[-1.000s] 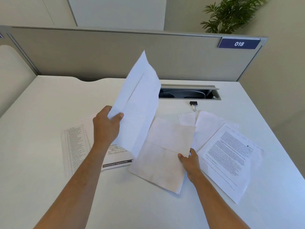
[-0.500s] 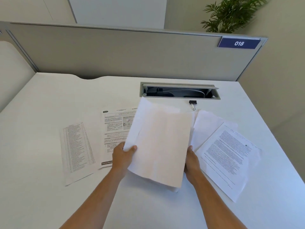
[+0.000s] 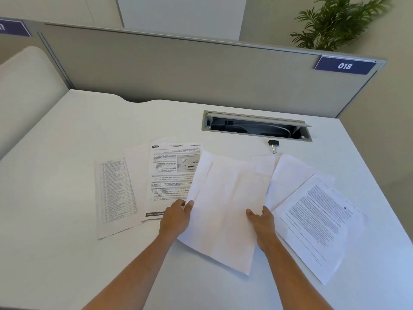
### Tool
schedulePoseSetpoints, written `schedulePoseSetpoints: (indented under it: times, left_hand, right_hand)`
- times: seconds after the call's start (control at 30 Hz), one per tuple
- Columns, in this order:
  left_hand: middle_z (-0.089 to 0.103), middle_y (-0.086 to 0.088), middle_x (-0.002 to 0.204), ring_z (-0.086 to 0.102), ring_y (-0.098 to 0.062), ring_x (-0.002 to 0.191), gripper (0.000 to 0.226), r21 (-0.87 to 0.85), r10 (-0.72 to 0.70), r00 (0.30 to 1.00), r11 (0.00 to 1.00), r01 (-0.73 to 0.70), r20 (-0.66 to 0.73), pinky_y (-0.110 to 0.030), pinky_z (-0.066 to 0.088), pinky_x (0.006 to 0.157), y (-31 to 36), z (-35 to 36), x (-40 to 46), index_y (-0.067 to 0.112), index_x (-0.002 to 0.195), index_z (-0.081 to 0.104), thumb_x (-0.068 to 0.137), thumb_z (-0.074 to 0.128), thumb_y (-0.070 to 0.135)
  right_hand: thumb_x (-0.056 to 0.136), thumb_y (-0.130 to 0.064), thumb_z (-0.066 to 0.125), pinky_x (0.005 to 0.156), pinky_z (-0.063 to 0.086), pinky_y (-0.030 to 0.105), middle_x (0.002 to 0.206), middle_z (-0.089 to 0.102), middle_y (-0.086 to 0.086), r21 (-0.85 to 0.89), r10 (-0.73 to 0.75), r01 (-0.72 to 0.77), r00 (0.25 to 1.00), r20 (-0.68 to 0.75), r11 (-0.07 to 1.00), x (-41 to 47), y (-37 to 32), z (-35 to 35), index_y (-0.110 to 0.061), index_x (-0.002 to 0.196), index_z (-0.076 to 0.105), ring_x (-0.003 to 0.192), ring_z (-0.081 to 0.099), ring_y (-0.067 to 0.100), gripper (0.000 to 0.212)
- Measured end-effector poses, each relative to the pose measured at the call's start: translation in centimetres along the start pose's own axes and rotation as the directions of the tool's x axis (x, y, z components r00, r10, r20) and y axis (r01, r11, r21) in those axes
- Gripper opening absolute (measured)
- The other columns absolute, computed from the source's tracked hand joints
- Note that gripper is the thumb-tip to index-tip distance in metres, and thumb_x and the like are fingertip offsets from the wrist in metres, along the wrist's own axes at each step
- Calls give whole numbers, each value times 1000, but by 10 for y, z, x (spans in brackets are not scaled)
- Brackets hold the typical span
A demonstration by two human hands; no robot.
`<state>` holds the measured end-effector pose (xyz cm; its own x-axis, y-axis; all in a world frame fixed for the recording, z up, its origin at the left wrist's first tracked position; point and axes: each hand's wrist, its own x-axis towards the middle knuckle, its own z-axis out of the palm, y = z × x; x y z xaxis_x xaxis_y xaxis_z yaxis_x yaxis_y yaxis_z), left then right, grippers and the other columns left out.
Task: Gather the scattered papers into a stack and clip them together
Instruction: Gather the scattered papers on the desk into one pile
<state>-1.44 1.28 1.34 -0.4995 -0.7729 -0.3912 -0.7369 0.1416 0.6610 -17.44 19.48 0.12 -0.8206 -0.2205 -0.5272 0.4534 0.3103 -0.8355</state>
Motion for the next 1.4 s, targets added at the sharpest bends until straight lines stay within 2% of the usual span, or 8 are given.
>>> schedulePoseSetpoints:
  times: [0.07,0.27,0.43,0.67,0.87,1.0,1.2,1.4]
  left_hand:
    - [66,0,90,61,-27,89,35,8,-37,988,999,39,-153,-36,48,78,-2,-9,2,18,96,60,95,46,49]
    - [45,-13,142,34,-33,135,58,63,-176,871,971,230,-459,-51,30,105,-20,-34,14,13,131,51,84,69,42]
    - [26,-22,152,29,-40,137,88,-75,-335,837,938,337,-431,-51,29,110,-27,-44,26,4,142,33,76,77,43]
    - [23,-26,148,34,-41,129,92,-138,-390,849,921,365,-357,-47,42,100,-15,-44,36,6,145,20,75,80,14]
    - [51,-23,131,55,-41,116,81,-414,-436,849,860,297,-297,-45,51,88,-14,-54,40,9,145,27,78,70,-2]
    - [64,-17,119,61,-32,101,50,-411,-276,898,903,121,-342,-37,54,76,-7,-66,37,6,124,54,78,75,6]
    - [67,-16,107,57,-26,82,30,-206,25,864,967,-147,-502,-32,48,66,38,-105,26,7,117,60,87,64,4]
    - [64,4,100,59,-19,86,35,-239,301,826,860,-452,-477,-21,46,65,87,-137,7,15,119,59,86,69,9]
  right_hand:
    - [90,-4,63,75,54,33,105,70,8,-23,-15,15,1000,3,1000,2,1,2,-10,111,61,88,67,25,22]
    - [89,-4,63,90,56,43,104,71,6,-105,-103,105,994,27,989,3,4,13,-15,115,63,94,68,26,29]
    - [88,-13,65,88,57,48,101,72,-1,-176,-95,103,994,56,979,4,4,21,-24,107,61,92,69,25,23]
    - [89,-13,65,88,57,46,103,72,2,-207,-119,131,990,69,969,4,2,27,-17,114,61,94,69,26,26]
    - [90,-11,65,87,57,47,102,72,2,-149,-100,112,991,89,982,6,6,22,-18,111,61,93,70,25,22]
    - [91,-10,63,87,57,45,104,71,3,-108,-90,100,991,94,989,6,4,21,-16,114,60,94,69,26,24]
    - [92,-10,62,87,57,44,105,71,3,-94,-81,90,991,104,992,6,2,21,-16,115,60,96,69,25,24]
    - [91,-11,63,85,58,42,104,72,1,-89,-78,88,991,111,992,6,3,20,-20,111,62,96,70,24,22]
